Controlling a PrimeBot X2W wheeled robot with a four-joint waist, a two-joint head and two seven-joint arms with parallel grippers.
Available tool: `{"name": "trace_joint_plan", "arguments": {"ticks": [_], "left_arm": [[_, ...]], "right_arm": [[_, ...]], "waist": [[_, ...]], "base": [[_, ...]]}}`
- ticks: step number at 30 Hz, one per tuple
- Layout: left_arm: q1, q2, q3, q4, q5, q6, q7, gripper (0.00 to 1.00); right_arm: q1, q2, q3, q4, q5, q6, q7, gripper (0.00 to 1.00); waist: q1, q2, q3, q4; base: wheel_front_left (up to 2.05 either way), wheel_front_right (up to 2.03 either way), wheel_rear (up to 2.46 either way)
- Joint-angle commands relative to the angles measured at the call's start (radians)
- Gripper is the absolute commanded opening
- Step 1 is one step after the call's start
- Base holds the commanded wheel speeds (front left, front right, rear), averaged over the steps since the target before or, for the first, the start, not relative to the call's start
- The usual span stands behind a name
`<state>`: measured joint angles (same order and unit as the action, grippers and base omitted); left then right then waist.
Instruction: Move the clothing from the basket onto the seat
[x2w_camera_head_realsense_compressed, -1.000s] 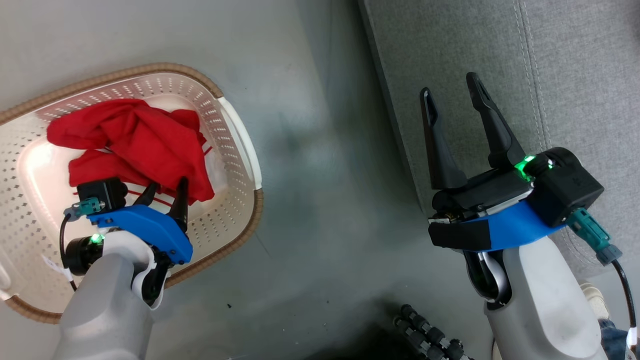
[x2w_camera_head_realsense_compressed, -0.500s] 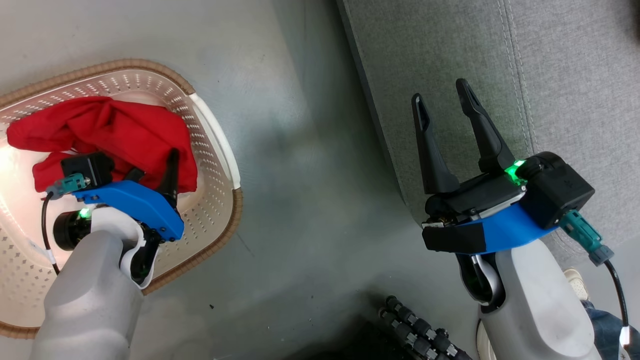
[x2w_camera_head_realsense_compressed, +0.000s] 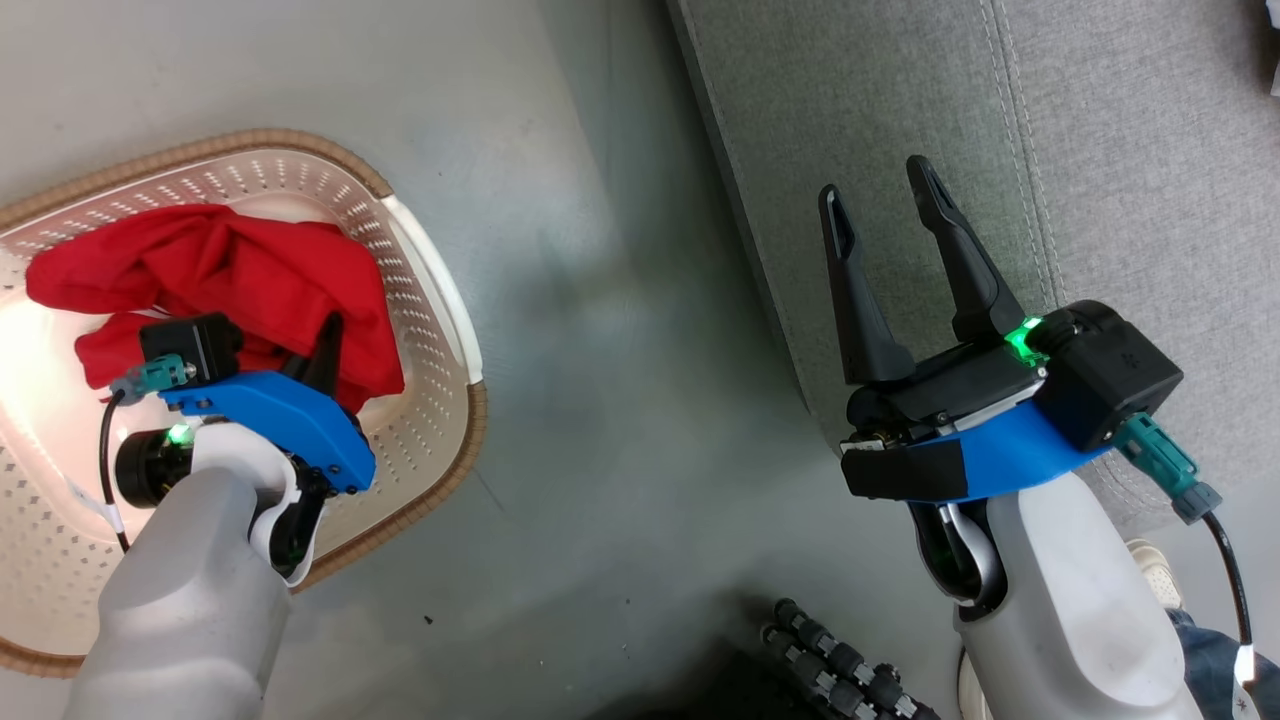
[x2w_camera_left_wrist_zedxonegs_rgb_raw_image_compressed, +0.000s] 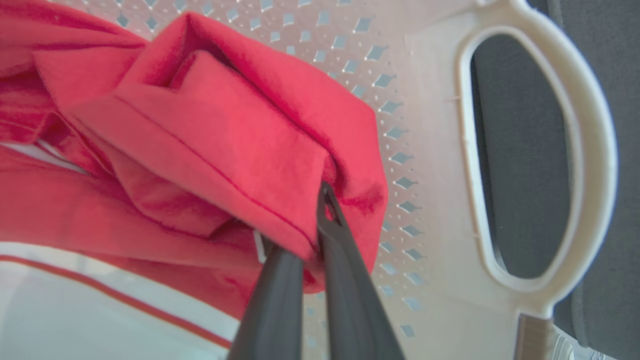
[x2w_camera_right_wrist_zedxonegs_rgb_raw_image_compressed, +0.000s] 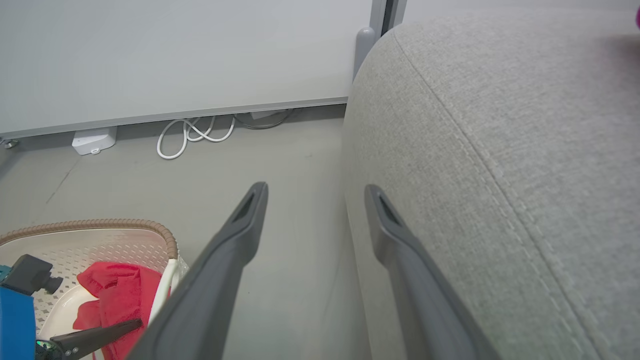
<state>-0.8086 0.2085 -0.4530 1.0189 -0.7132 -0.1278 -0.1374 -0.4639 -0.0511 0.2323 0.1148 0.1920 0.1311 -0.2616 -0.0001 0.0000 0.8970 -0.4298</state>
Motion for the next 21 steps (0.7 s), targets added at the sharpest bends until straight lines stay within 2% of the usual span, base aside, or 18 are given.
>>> {"name": "trace_joint_plan", "arguments": {"ticks": [1, 6, 11, 21], "left_arm": [[-0.001, 0.005, 0.001, 0.007, -0.009, -0.004, -0.009, 0.00], [-0.005, -0.018, -0.020, 0.026, -0.033, -0.004, -0.026, 0.00], [0.012, -0.053, -0.072, 0.061, -0.018, -0.004, -0.050, 0.00], [0.084, -0.127, -0.278, 0.022, 0.004, -0.004, -0.072, 0.00]], "right_arm": [[-0.008, 0.001, -0.001, 0.001, -0.007, -0.001, -0.004, 1.00], [-0.003, 0.001, -0.016, 0.013, -0.027, -0.001, -0.003, 1.00], [0.021, 0.001, -0.037, 0.037, -0.065, -0.001, 0.001, 1.00], [0.139, 0.000, -0.080, 0.096, -0.152, -0.001, 0.064, 1.00]], "waist": [[0.0001, 0.0000, -0.007, 0.005], [0.0001, 0.0000, -0.040, 0.034], [0.0001, 0.0000, -0.131, 0.095], [0.0001, 0.0000, -0.484, 0.253]], "base": [[0.00, 0.00, 0.00], [0.00, 0.00, 0.00], [0.00, 0.00, 0.00], [0.00, 0.00, 0.00]]}}
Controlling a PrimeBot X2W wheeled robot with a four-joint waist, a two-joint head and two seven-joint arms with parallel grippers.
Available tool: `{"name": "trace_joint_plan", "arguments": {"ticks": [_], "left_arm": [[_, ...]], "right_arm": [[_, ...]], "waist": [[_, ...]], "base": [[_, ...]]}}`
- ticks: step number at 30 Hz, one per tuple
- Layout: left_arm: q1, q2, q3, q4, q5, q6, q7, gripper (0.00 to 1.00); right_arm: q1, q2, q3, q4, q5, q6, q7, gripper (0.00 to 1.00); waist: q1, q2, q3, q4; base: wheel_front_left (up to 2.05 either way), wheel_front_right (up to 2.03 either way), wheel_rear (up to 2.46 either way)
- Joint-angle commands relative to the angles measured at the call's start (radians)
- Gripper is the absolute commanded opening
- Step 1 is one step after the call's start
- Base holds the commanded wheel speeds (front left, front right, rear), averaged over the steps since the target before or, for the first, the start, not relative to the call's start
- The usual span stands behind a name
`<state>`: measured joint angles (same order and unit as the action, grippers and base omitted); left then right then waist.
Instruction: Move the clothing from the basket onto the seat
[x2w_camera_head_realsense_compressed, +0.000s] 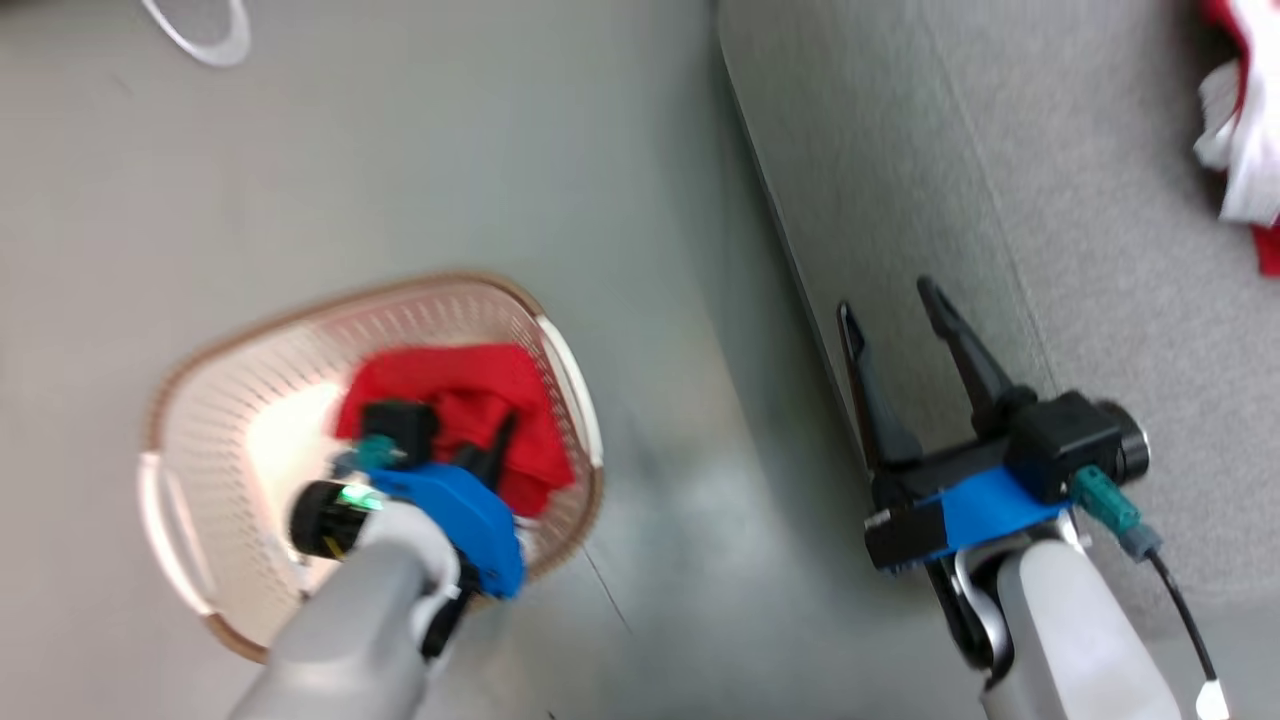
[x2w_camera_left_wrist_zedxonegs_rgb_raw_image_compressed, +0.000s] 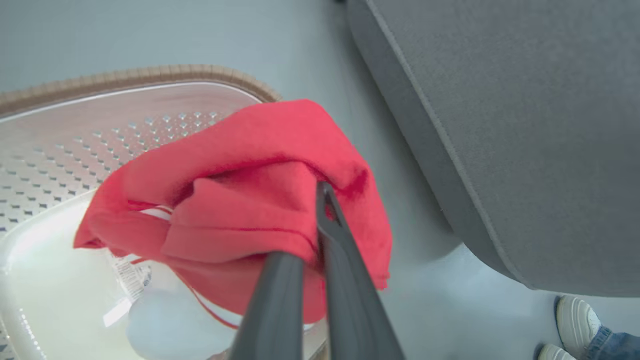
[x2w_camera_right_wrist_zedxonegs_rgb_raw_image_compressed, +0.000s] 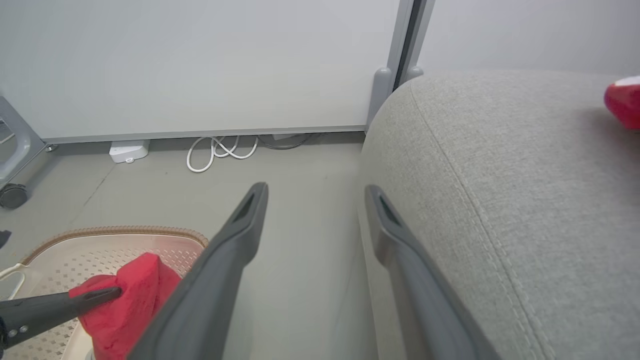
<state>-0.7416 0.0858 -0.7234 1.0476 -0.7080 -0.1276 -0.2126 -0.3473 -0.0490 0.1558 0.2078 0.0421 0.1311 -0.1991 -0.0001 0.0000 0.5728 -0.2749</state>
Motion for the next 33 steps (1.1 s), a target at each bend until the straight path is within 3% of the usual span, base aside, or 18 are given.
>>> {"name": "trace_joint_plan", "arguments": {"ticks": [1, 3, 13, 21, 33], "left_arm": [[0.024, -0.005, -0.037, -0.015, 0.001, -0.004, 0.007, 0.00], [0.031, -0.005, -0.104, -0.036, 0.011, -0.004, 0.022, 0.00], [-0.002, -0.015, -0.244, -0.159, -0.089, -0.004, 0.035, 0.00], [-0.124, -0.030, -0.334, -0.240, -0.126, -0.004, 0.040, 0.00], [-0.213, -0.035, -0.379, -0.290, -0.215, 0.008, 0.028, 0.00]], "right_arm": [[0.037, -0.002, -0.010, 0.005, -0.006, -0.001, 0.010, 1.00], [0.064, -0.002, -0.017, 0.004, -0.015, -0.001, 0.028, 1.00], [0.192, -0.002, -0.052, -0.026, -0.021, -0.001, 0.095, 1.00], [0.280, -0.002, -0.084, -0.077, -0.022, -0.001, 0.140, 1.00], [0.300, -0.002, -0.053, -0.108, -0.008, -0.001, 0.173, 1.00]], "waist": [[0.0001, 0.0000, -0.195, 0.111], [0.0001, 0.0000, -0.264, 0.137], [0.0001, 0.0000, -0.477, 0.224], [0.0001, 0.0000, -0.543, 0.290], [0.0001, 0.0000, -0.582, 0.291]], "base": [[0.00, 0.00, 0.00], [0.00, 0.00, 0.00], [0.00, 0.00, 0.00], [0.00, 0.00, 0.00], [0.00, 0.00, 0.00]]}}
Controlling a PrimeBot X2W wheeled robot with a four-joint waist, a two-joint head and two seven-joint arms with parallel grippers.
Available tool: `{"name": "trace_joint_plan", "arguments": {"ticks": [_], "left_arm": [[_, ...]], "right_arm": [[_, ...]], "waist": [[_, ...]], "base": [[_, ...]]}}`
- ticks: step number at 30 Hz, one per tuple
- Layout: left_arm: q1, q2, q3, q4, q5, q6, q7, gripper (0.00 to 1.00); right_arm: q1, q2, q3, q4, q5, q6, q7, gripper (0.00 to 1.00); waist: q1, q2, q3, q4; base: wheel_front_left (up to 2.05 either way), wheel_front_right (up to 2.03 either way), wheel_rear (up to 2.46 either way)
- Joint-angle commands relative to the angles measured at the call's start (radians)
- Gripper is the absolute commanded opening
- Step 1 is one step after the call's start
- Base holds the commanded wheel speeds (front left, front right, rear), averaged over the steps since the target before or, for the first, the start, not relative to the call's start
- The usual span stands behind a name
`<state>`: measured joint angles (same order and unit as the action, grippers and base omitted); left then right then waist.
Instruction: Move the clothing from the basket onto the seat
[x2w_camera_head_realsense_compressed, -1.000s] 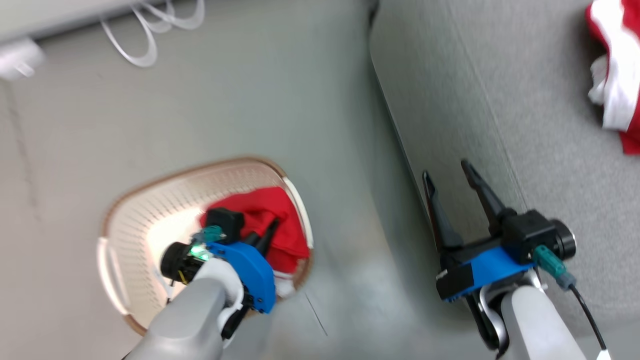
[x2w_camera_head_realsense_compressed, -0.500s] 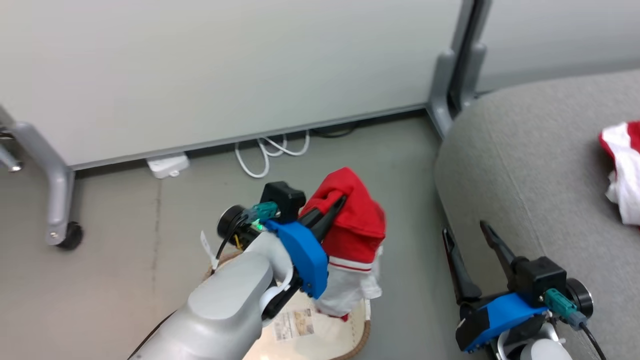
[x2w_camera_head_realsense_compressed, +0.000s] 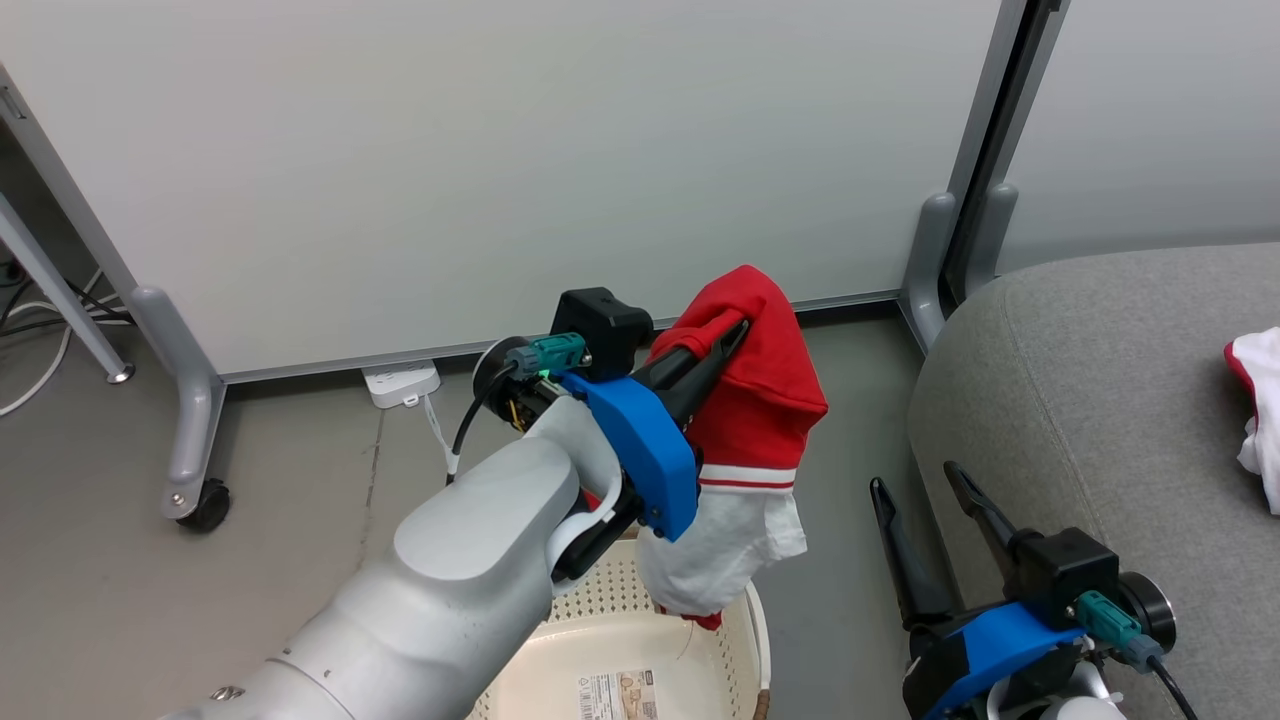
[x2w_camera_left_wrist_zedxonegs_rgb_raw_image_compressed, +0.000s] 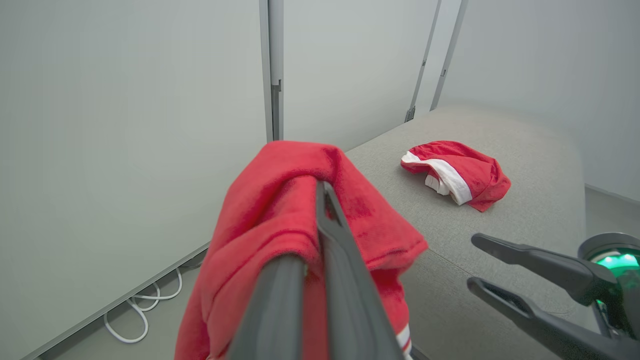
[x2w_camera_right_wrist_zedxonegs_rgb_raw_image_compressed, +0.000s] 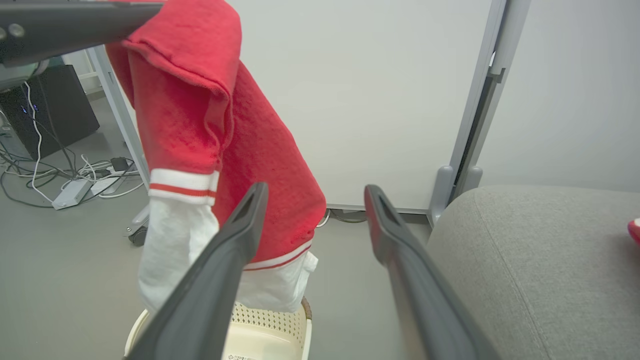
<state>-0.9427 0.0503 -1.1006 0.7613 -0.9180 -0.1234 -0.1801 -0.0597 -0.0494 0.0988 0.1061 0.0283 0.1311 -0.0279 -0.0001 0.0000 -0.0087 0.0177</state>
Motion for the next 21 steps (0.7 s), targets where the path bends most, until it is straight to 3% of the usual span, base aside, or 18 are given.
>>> {"name": "trace_joint_plan", "arguments": {"ticks": [1, 10, 21], "left_arm": [[-0.015, 0.001, -0.007, -0.004, -0.010, 0.007, -0.007, 0.00], [-0.026, 0.001, -0.071, 0.004, -0.043, 0.022, -0.022, 0.00], [-0.039, 0.001, -0.119, -0.004, -0.083, 0.029, -0.037, 0.00]], "right_arm": [[0.013, -0.002, 0.005, -0.007, 0.007, -0.001, 0.003, 1.00], [0.013, -0.002, 0.032, 0.002, 0.022, -0.001, 0.006, 1.00], [-0.119, -0.021, 0.194, 0.109, 0.058, -0.001, 0.061, 1.00]], "waist": [[0.0001, 0.0000, -0.002, -0.003], [0.0001, 0.0000, 0.001, 0.002], [0.0001, 0.0000, 0.007, -0.001]], "base": [[0.00, 0.00, 0.00], [0.00, 0.00, 0.00], [0.00, 0.00, 0.00]]}}
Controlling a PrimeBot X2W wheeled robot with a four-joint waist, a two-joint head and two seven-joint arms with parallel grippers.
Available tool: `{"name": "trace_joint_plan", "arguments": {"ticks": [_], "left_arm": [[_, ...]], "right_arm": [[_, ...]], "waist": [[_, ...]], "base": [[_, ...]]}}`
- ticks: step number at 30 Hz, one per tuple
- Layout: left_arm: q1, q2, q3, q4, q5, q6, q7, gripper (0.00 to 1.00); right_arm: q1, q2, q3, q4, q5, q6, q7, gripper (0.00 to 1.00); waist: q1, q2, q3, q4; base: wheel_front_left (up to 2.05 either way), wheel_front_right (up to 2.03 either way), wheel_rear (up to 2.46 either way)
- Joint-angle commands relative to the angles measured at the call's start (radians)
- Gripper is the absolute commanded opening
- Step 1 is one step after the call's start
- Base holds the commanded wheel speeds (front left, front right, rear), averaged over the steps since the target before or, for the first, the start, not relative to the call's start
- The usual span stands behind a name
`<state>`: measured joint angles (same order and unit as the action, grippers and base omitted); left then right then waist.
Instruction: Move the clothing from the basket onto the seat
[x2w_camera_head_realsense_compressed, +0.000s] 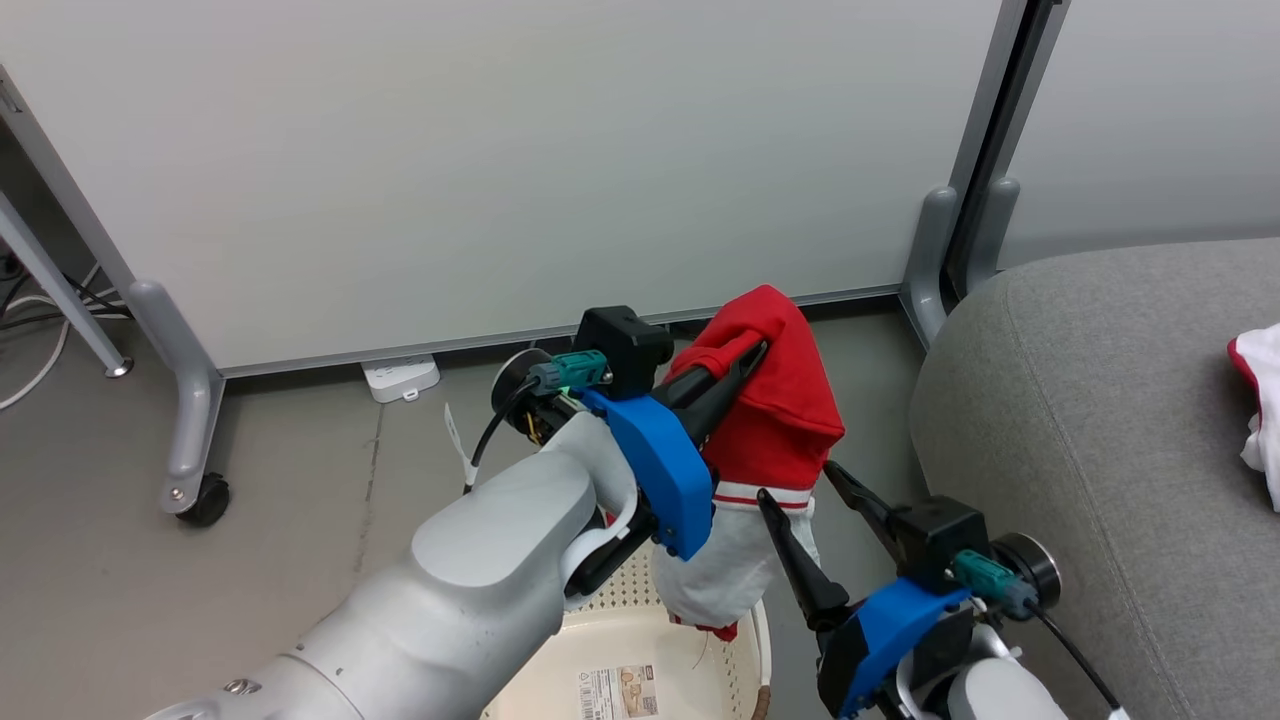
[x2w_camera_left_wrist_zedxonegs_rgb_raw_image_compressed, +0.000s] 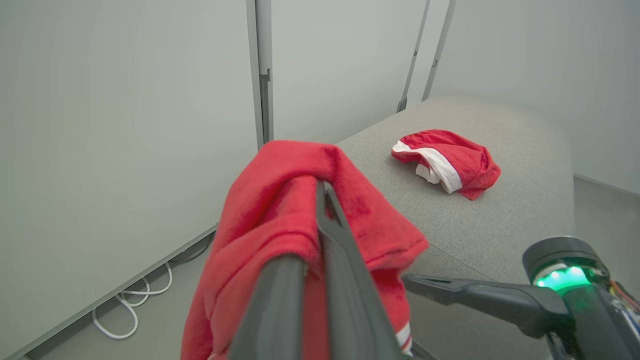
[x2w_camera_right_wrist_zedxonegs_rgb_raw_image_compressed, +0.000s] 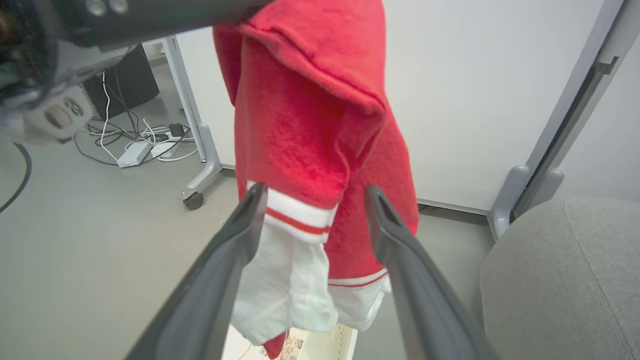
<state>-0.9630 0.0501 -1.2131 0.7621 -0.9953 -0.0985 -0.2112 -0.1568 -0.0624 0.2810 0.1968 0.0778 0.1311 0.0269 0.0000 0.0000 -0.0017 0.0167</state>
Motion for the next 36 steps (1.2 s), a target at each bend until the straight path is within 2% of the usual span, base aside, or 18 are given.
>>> {"name": "trace_joint_plan", "arguments": {"ticks": [1, 13, 15, 16, 26, 36], "left_arm": [[-0.020, 0.001, -0.008, -0.006, -0.008, 0.006, -0.008, 0.00], [-0.029, 0.001, -0.040, -0.014, -0.037, 0.007, -0.017, 0.00], [-0.027, 0.001, -0.043, -0.011, -0.042, 0.007, -0.019, 0.00], [-0.026, 0.001, -0.044, -0.009, -0.042, 0.007, -0.020, 0.00], [-0.024, 0.001, -0.054, -0.005, -0.068, 0.008, -0.027, 0.00], [-0.020, 0.001, -0.061, 0.008, -0.078, 0.004, -0.030, 0.00]], "right_arm": [[-0.043, -0.010, 0.019, 0.037, 0.020, -0.001, 0.007, 1.00], [-0.303, -0.029, 0.178, 0.317, 0.150, -0.001, -0.035, 1.00], [-0.329, -0.032, 0.204, 0.358, 0.158, -0.001, -0.038, 0.11], [-0.341, -0.033, 0.214, 0.375, 0.157, -0.001, -0.042, 0.00], [-0.393, -0.024, 0.247, 0.485, 0.165, -0.001, -0.108, 0.00], [-0.419, -0.024, 0.260, 0.526, 0.172, -0.001, -0.133, 0.00]], "waist": [[0.0000, 0.0000, 0.000, 0.000], [0.0000, 0.0000, 0.000, 0.015], [0.0000, 0.0000, -0.001, 0.015], [0.0000, 0.0000, -0.002, 0.015], [0.0000, 0.0000, -0.006, 0.000], [0.0000, 0.0000, -0.012, -0.010]], "base": [[0.00, 0.00, 0.00], [0.00, 0.00, 0.00], [0.00, 0.00, 0.00], [0.00, 0.00, 0.00], [0.00, 0.00, 0.00], [0.00, 0.00, 0.00]]}}
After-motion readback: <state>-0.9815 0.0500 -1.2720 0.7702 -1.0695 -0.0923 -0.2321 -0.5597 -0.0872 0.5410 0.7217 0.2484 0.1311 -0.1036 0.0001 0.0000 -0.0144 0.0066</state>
